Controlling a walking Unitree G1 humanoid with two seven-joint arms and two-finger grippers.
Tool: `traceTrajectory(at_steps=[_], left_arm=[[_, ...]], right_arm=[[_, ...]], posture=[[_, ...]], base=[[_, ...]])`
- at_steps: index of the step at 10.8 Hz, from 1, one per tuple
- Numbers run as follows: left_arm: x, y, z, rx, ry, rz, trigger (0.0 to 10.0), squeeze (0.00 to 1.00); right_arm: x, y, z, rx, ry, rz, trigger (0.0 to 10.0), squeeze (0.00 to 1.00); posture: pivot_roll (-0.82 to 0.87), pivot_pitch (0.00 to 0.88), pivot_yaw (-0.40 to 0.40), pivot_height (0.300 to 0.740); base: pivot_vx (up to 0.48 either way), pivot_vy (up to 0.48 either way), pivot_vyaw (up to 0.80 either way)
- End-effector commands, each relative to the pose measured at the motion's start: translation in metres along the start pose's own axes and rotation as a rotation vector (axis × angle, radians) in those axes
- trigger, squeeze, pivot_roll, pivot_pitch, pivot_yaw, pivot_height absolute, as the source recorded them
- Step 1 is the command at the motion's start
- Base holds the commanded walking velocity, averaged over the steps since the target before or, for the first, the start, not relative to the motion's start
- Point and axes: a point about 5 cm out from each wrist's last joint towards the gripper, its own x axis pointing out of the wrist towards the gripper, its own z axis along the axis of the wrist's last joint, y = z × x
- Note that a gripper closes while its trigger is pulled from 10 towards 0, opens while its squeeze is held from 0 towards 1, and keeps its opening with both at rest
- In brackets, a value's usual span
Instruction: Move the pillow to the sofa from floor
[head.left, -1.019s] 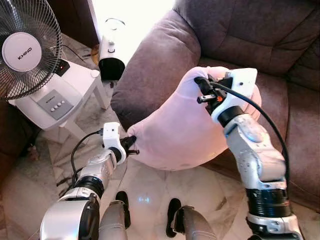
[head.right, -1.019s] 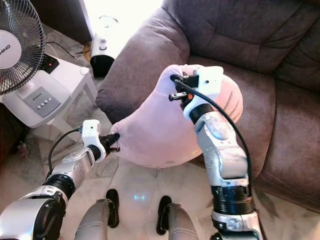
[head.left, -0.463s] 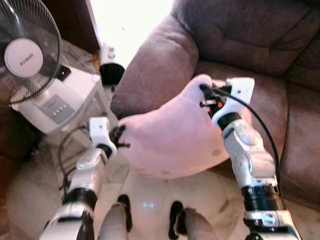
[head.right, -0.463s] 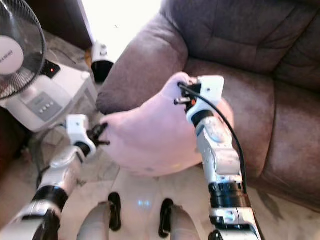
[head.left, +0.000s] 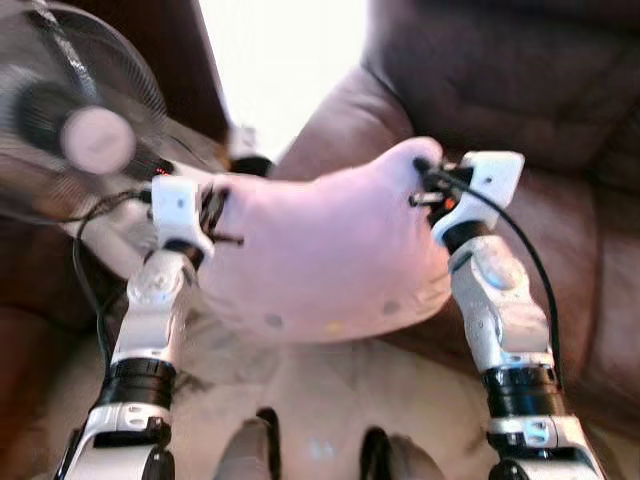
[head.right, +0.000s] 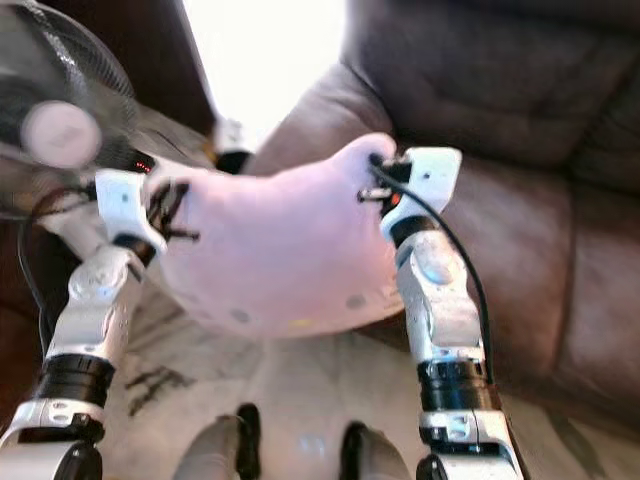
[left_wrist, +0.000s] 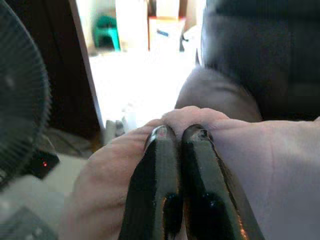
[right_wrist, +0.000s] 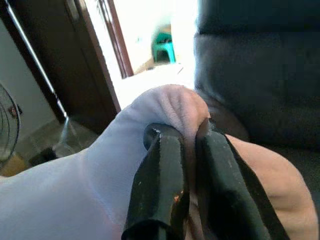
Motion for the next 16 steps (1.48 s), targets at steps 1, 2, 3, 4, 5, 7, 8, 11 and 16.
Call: traceTrajectory(at_steps=[1, 2, 3, 4, 5, 7, 8, 11, 16], left_arm=[[0.005, -0.002, 0.025, -0.010, -0.128, 0.014, 10.0, 0.00], [0.005, -0.005, 0.027, -0.032, -0.157, 0.026, 10.0, 0.00], [0.007, -0.008, 0.027, -0.025, -0.160, 0.026, 10.0, 0.00], [0.007, -0.009, 0.028, -0.023, -0.163, 0.025, 10.0, 0.00], [0.005, -0.016, 0.032, -0.004, -0.151, 0.019, 10.0, 0.00], [0.002, -0.019, 0.024, -0.005, -0.124, 0.013, 10.0, 0.00], [-0.002, -0.022, 0.018, -0.020, -0.109, 0.011, 10.0, 0.00], [-0.016, -0.019, 0.005, 0.020, -0.093, 0.070, 10.0, 0.00], [-0.014, -0.015, 0.007, 0.045, -0.100, 0.105, 10.0, 0.00]], right_arm=[[0.003, -0.002, 0.014, 0.001, -0.076, -0.027, 10.0, 0.00], [0.003, -0.003, 0.018, 0.007, -0.097, -0.045, 10.0, 0.00], [0.004, -0.003, 0.020, 0.006, -0.105, -0.045, 10.0, 0.00], [0.005, -0.003, 0.020, 0.001, -0.109, -0.046, 10.0, 0.00], [0.007, -0.003, 0.019, 0.008, -0.121, -0.057, 10.0, 0.00], [0.008, 0.003, 0.010, 0.029, -0.086, -0.052, 10.0, 0.00], [0.007, 0.010, 0.002, 0.030, -0.075, -0.020, 10.0, 0.00], [-0.007, 0.006, -0.014, -0.024, -0.102, -0.016, 10.0, 0.00], [-0.005, 0.001, -0.018, -0.023, -0.097, -0.039, 10.0, 0.00]], posture=[[0.11, 0.088, 0.027, 0.704], [0.10, 0.080, 0.027, 0.704], [0.10, 0.073, 0.028, 0.704], [0.10, 0.071, 0.028, 0.704], [0.10, 0.062, 0.024, 0.704], [0.10, 0.058, 0.019, 0.704], [0.10, 0.059, 0.017, 0.704], [0.10, 0.080, 0.002, 0.704], [0.11, 0.109, -0.002, 0.704]], base=[[0.000, 0.000, 0.00], [0.000, 0.000, 0.00], [0.000, 0.000, 0.00], [0.000, 0.000, 0.00], [0.000, 0.000, 0.00], [0.000, 0.000, 0.00], [0.000, 0.000, 0.00], [0.000, 0.000, 0.00], [0.000, 0.000, 0.00]])
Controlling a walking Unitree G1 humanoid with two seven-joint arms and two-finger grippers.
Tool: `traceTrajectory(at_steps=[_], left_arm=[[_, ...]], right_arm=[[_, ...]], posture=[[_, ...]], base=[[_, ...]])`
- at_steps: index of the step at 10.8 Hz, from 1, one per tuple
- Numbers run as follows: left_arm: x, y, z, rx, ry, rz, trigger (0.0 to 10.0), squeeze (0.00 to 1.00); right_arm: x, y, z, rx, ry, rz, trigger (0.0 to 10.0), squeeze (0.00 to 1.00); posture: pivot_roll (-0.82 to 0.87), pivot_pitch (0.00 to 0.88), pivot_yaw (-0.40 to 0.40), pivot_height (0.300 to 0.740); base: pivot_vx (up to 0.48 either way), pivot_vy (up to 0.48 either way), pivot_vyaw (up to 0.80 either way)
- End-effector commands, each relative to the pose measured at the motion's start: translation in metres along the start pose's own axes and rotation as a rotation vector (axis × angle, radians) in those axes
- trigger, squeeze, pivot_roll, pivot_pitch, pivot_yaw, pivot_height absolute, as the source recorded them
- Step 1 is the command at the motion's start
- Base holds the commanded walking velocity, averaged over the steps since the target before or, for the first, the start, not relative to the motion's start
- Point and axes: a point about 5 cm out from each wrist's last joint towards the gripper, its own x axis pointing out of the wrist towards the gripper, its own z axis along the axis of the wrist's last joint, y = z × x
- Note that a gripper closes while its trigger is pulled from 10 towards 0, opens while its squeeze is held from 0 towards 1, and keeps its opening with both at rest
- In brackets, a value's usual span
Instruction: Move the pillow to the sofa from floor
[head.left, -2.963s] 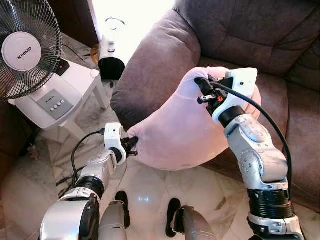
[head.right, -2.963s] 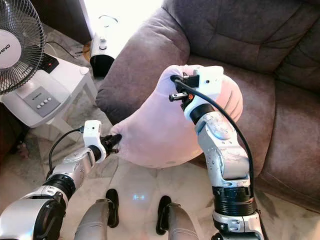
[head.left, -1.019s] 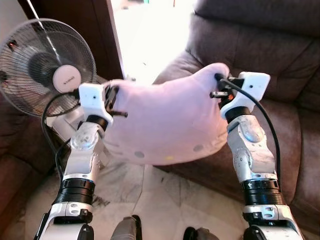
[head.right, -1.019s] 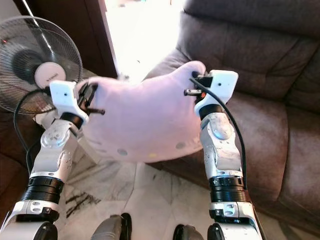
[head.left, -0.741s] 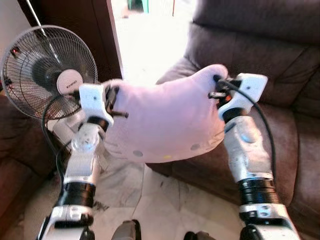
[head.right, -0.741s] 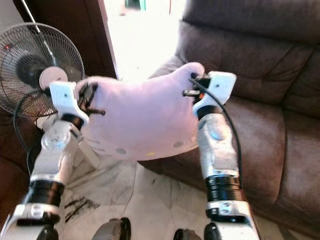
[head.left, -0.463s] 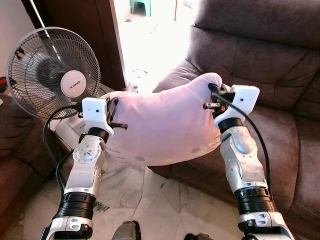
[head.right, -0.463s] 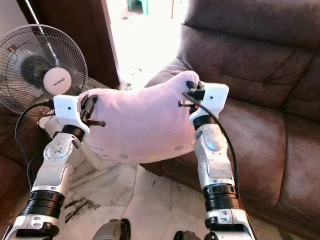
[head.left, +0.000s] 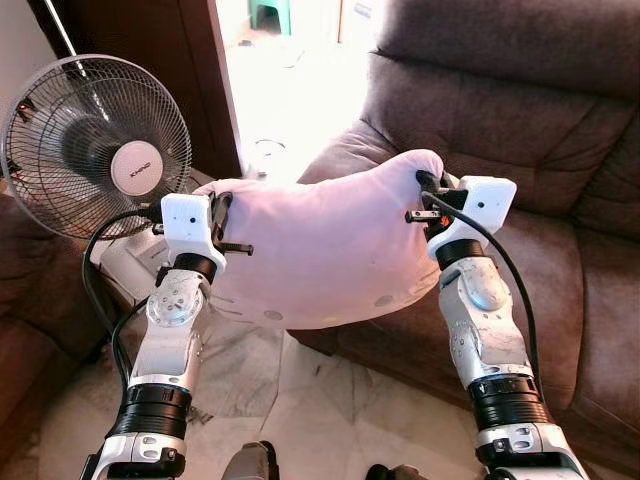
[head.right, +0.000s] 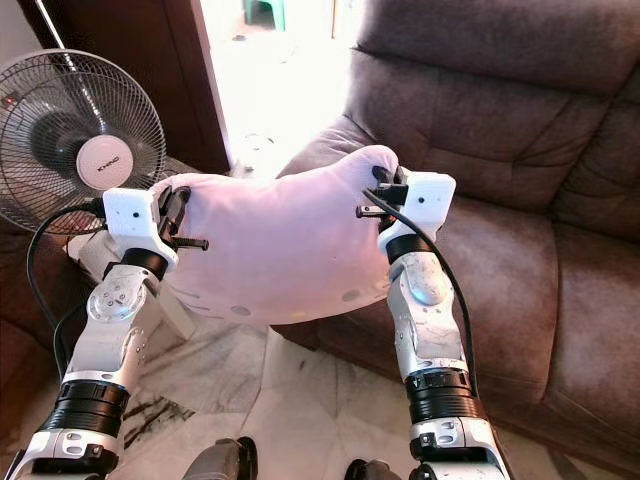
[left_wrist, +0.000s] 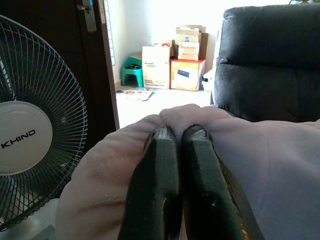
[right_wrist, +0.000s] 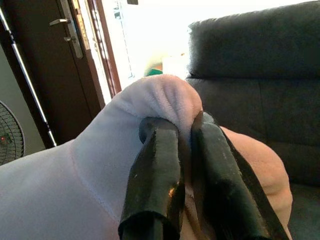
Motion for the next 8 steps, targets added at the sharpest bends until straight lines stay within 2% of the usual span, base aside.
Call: traceTrajectory(at_steps=[1, 3, 5, 8], left_arm=[[0.0047, 0.0012, 0.0167, 0.028, -0.076, 0.002, 10.0, 0.00], [0.0048, 0.0011, 0.0160, 0.027, -0.070, 0.006, 10.0, 0.00], [0.0036, 0.0017, 0.0165, 0.026, -0.073, 0.007, 10.0, 0.00], [0.0038, -0.0004, 0.0178, 0.023, -0.076, -0.009, 10.0, 0.00]], right_arm=[[0.0039, -0.0008, 0.0109, -0.011, -0.051, -0.003, 10.0, 0.00], [0.0047, 0.0005, 0.0111, -0.029, -0.055, 0.002, 10.0, 0.00], [0.0080, 0.0042, 0.0115, -0.002, -0.051, 0.003, 10.0, 0.00], [0.0087, 0.0059, 0.0121, 0.005, -0.056, 0.016, 10.0, 0.00]], posture=[[0.11, 0.114, -0.003, 0.704], [0.11, 0.118, -0.008, 0.704], [0.11, 0.121, -0.012, 0.704], [0.11, 0.120, -0.014, 0.704]], base=[[0.247, 0.000, -0.68], [0.317, 0.000, 0.00], [0.330, 0.000, 0.00], [0.329, 0.000, -0.63]])
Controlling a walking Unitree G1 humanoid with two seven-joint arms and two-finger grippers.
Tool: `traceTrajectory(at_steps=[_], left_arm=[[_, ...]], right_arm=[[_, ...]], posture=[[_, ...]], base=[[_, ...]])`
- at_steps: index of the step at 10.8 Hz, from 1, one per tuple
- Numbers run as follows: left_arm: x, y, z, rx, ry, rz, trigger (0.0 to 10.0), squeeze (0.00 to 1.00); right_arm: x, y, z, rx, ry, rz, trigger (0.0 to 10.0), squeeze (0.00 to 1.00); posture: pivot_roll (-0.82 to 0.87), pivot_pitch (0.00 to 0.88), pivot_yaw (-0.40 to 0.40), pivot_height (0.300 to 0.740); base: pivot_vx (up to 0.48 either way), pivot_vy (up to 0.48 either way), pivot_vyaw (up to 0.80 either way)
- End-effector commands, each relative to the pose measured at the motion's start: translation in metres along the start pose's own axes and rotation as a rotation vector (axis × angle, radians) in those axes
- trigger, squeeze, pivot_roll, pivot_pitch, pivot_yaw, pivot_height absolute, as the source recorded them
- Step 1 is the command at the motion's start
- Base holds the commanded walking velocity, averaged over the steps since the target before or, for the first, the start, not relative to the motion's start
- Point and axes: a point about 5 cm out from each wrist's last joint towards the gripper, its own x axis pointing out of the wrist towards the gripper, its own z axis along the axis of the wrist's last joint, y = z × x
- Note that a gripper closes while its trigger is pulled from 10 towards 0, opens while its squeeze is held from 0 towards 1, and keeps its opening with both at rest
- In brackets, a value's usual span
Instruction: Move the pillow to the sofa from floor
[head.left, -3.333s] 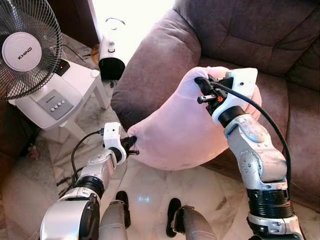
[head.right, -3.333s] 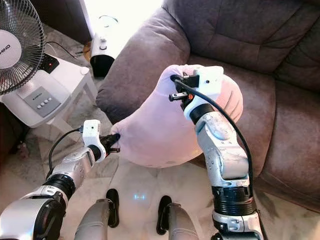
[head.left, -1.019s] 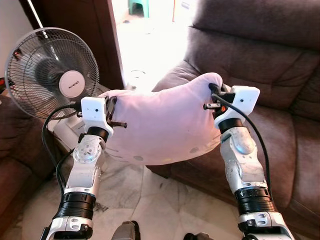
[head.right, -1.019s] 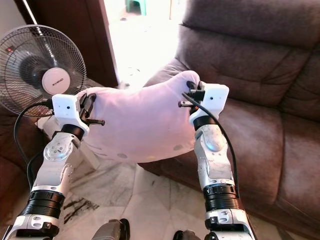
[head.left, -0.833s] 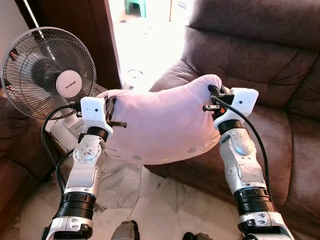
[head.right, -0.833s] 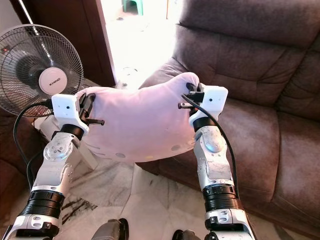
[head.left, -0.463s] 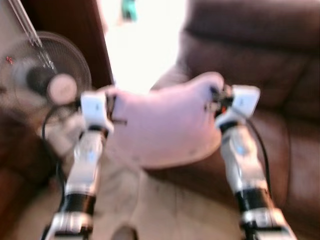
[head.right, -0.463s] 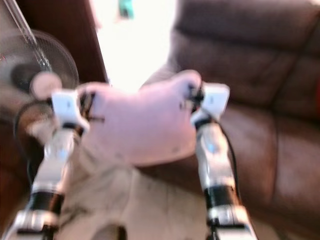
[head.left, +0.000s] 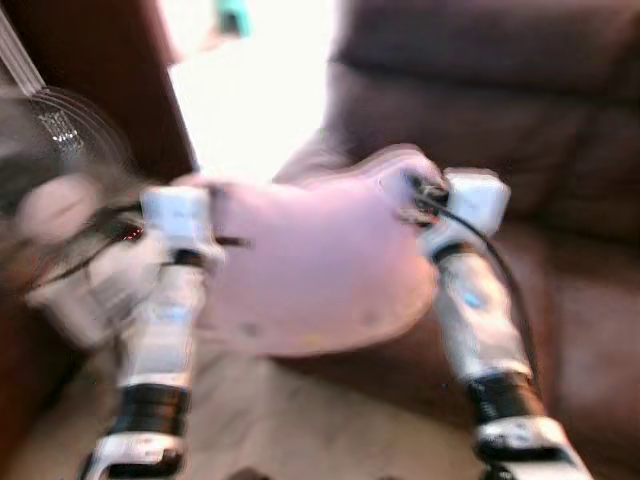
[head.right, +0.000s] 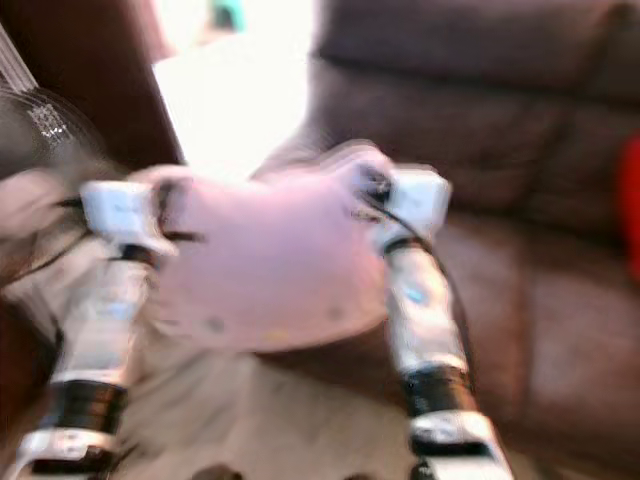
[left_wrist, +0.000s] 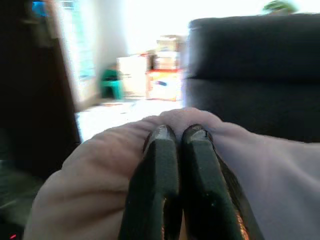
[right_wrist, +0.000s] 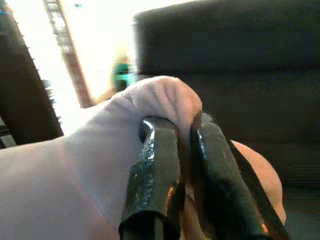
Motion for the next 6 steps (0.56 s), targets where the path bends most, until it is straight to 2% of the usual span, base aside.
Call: traceTrajectory(at_steps=[1, 6], left_arm=[[0.0022, 0.0064, 0.0093, 0.021, -0.038, 0.007, 10.0, 0.00], [0.0037, 0.0046, 0.0123, 0.018, -0.043, -0.007, 10.0, 0.00]], right_arm=[[0.0072, 0.0122, 0.0223, 0.007, -0.105, 0.036, 10.0, 0.00], [0.0073, 0.0126, 0.0233, -0.003, -0.118, 0.039, 10.0, 0.00]], posture=[[0.11, 0.120, -0.014, 0.704], [0.12, 0.119, -0.013, 0.704]], base=[[0.330, 0.000, -0.47], [0.329, 0.000, 0.00]])
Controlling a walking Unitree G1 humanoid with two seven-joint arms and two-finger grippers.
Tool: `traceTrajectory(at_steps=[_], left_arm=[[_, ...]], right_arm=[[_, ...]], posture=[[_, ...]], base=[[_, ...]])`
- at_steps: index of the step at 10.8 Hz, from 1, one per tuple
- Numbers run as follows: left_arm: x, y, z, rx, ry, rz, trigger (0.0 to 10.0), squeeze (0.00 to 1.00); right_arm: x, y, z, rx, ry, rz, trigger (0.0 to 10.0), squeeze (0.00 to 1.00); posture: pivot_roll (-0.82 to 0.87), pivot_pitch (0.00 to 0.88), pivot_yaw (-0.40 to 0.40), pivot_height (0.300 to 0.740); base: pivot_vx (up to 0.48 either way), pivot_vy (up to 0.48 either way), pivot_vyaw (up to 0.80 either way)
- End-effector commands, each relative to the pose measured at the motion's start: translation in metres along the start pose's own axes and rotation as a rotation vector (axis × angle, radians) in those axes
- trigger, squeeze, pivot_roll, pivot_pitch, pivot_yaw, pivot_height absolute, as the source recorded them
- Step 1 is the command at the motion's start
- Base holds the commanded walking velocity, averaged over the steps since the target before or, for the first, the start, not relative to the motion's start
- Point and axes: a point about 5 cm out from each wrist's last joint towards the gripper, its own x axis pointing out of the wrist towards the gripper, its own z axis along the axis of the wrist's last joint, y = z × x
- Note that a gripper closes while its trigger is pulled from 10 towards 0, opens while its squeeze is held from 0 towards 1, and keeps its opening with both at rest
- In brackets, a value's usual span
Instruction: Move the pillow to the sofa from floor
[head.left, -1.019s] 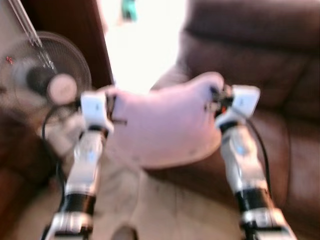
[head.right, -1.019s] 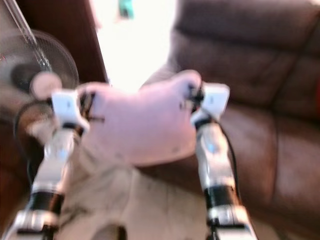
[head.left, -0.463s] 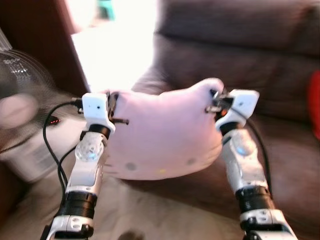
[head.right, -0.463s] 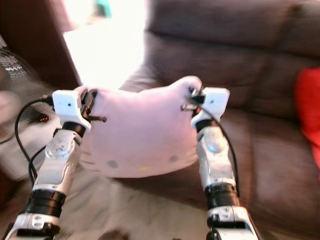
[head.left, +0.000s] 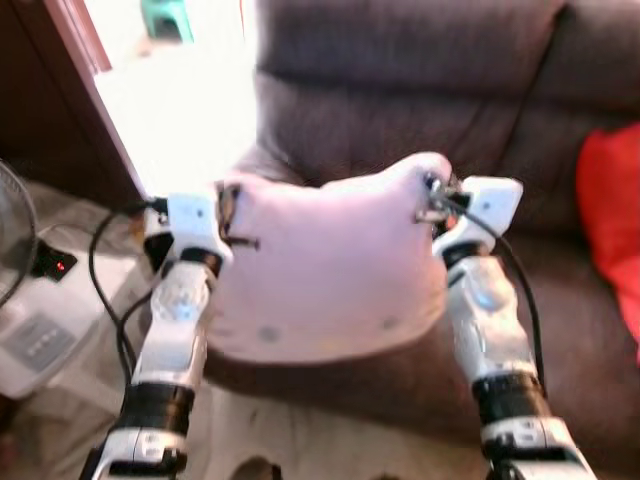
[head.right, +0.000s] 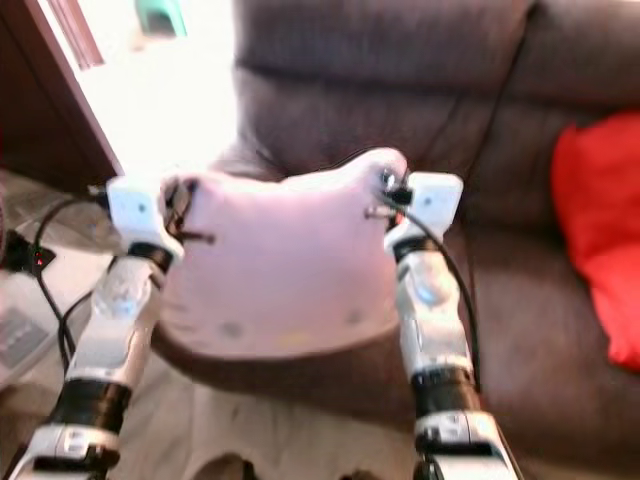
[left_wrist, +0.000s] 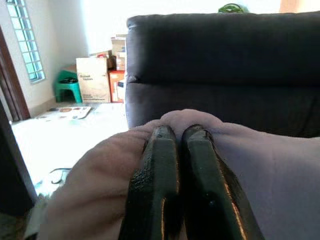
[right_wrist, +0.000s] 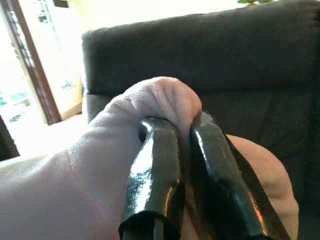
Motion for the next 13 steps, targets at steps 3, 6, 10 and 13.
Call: traceTrajectory(at_steps=[3, 6, 10, 13], left_arm=[[0.0026, 0.0042, 0.0119, 0.006, -0.047, 0.010, 10.0, 0.00], [0.0026, 0.0039, 0.0108, 0.003, -0.040, 0.001, 10.0, 0.00], [0.0044, 0.0042, 0.0113, 0.008, -0.040, -0.003, 10.0, 0.00], [0.0046, 0.0087, 0.0105, 0.017, -0.031, 0.016, 10.0, 0.00]], right_arm=[[0.0054, 0.0112, 0.0140, 0.000, -0.065, 0.039, 10.0, 0.00], [0.0062, 0.0116, 0.0139, 0.000, -0.065, 0.037, 10.0, 0.00], [0.0061, 0.0125, 0.0129, 0.000, -0.063, 0.040, 10.0, 0.00], [0.0050, 0.0138, 0.0110, 0.000, -0.053, 0.050, 10.0, 0.00]], posture=[[0.12, 0.116, -0.014, 0.704], [0.12, 0.109, -0.012, 0.704], [0.12, 0.103, -0.010, 0.704], [0.12, 0.112, -0.013, 0.704]], base=[[0.326, 0.000, 0.00], [0.325, 0.000, 0.00], [0.324, 0.000, 0.00], [0.325, 0.000, 0.00]])
